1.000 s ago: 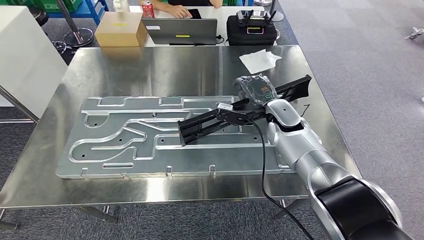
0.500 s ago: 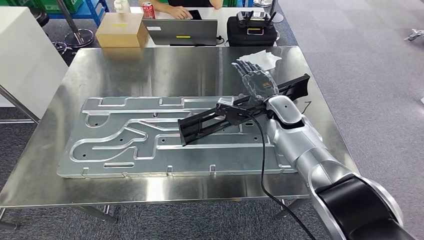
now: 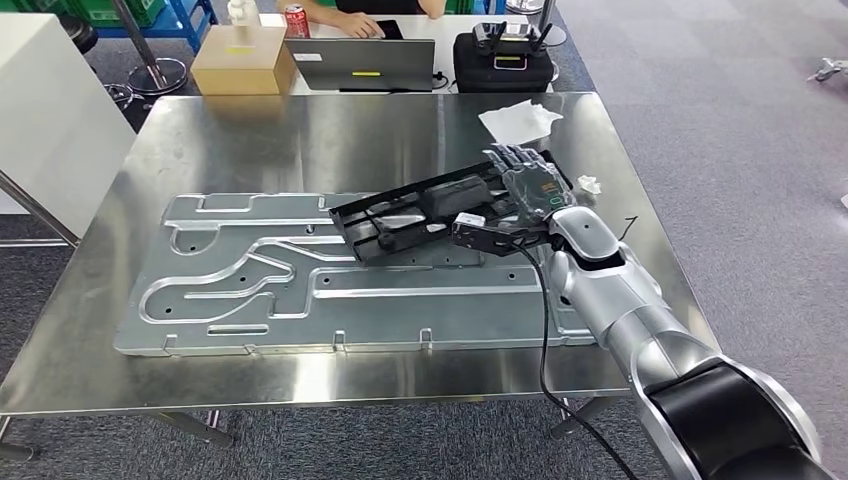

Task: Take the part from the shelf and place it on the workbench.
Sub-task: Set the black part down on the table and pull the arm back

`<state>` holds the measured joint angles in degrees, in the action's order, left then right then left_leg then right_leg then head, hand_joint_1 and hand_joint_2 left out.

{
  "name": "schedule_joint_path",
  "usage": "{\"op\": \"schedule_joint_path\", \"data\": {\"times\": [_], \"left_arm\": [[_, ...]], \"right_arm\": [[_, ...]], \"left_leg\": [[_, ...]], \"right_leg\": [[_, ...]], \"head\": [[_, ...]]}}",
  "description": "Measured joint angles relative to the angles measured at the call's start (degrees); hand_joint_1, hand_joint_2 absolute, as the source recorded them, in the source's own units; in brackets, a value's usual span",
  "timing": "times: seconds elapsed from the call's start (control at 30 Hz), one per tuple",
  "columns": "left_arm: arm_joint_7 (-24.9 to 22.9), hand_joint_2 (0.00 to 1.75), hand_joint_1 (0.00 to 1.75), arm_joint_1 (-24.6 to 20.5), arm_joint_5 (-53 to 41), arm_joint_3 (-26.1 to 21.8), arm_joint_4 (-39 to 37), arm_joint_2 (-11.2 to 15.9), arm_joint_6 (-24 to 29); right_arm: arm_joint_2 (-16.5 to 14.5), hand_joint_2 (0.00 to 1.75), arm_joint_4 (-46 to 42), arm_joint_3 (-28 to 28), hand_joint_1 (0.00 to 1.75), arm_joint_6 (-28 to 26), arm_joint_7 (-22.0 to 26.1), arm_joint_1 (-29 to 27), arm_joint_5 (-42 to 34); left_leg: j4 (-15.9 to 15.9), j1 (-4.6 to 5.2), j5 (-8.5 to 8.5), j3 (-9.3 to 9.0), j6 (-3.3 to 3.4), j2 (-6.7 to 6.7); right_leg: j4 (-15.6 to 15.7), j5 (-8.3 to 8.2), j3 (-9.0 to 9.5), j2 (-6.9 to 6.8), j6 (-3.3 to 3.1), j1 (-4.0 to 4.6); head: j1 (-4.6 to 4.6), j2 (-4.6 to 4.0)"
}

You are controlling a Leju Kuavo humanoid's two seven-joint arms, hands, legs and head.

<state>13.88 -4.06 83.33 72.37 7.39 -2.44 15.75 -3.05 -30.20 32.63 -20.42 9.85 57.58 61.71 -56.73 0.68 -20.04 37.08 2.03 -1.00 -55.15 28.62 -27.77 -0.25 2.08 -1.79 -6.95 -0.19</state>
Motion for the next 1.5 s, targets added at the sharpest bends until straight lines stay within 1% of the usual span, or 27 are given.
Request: {"op": "schedule_joint_path", "data": {"times": [0.23, 0.77, 0.87, 0.9, 1.0, 1.17, 1.37, 1.5], "left_arm": [[0.5, 1.75, 0.0, 0.2, 0.6, 0.1, 0.0, -0.2, 0.1], [1.3, 1.75, 0.0, 0.7, 1.1, 0.1, 0.0, -0.5, 0.2], [1.4, 1.75, 0.0, 0.7, 1.1, 0.1, 0.0, -0.5, 0.3], [1.4, 1.31, 0.0, 0.7, 1.1, 0.1, 0.0, -0.5, 0.4], [2.1, 0.0, 0.0, 0.8, 1.3, 0.1, 0.0, -0.5, 0.5], [3.9, 0.0, 0.0, 0.8, 3.1, -0.8, 0.0, -0.5, -0.2], [4.8, 0.0, 0.0, 0.9, 3.3, -1.3, 0.0, -0.2, -1.7], [4.8, 0.0, 0.0, 0.9, 3.7, -2.0, 0.0, 0.0, -2.2]], "right_arm": [[0.0, 1.75, 0.5, 0.0, 0.0, 1.1, 0.5, 0.5, -0.1], [-0.6, 1.75, 2.4, 0.1, 0.0, 1.1, 1.4, 1.8, -0.7], [-0.6, 0.44, 2.7, 0.2, 0.0, 0.8, 1.5, 1.9, -0.9], [-0.6, 0.0, 2.8, 0.2, 0.0, 0.7, 1.6, 1.9, -1.0], [-0.6, 0.0, 3.0, 0.2, 0.0, 0.1, 2.0, 1.9, -1.5], [-0.1, 0.0, 3.1, 0.2, 0.0, -0.9, 2.1, 1.0, -2.4], [0.9, 0.0, 3.1, 0.2, 0.0, -2.2, 2.0, -0.9, -2.9], [1.6, 0.0, 3.0, 0.2, 0.0, -2.8, 2.1, -1.9, -3.2]], "left_leg": [[0.0, 0.01, 0.0, 0.02, 0.0, -0.01], [0.0, 0.01, -0.01, 0.03, -0.02, -0.01], [0.0, 0.01, -0.01, 0.03, -0.02, -0.01], [0.0, 0.01, -0.01, 0.03, -0.02, -0.01], [0.0, 0.01, -0.01, 0.03, -0.02, -0.01], [0.0, 0.01, -0.01, 0.03, -0.02, -0.01], [-0.2, 0.16, -0.14, 0.07, 0.03, -0.01], [-0.4, 0.38, -0.44, 0.14, 0.39, 0.01]], "right_leg": [[0.0, 0.0, -0.01, -0.02, 0.01, 0.01], [0.0, 0.02, -0.02, -0.01, 0.0, 0.01], [0.0, 0.02, -0.02, -0.01, 0.0, 0.0], [0.0, 0.02, -0.02, -0.01, 0.0, 0.0], [0.0, 0.02, -0.03, -0.01, 0.0, 0.0], [0.0, 0.02, -0.05, -0.01, 0.0, 0.0], [0.1, 0.0, -0.03, 0.0, 0.12, -0.11], [0.1, 0.11, 0.01, 0.04, 0.54, -0.32]], "head": [[0.0, 0.01], [0.0, 0.0], [0.0, 0.0], [0.0, 0.01], [0.0, 0.0], [0.0, 0.0], [0.0, 0.01], [0.0, 0.01]]}}
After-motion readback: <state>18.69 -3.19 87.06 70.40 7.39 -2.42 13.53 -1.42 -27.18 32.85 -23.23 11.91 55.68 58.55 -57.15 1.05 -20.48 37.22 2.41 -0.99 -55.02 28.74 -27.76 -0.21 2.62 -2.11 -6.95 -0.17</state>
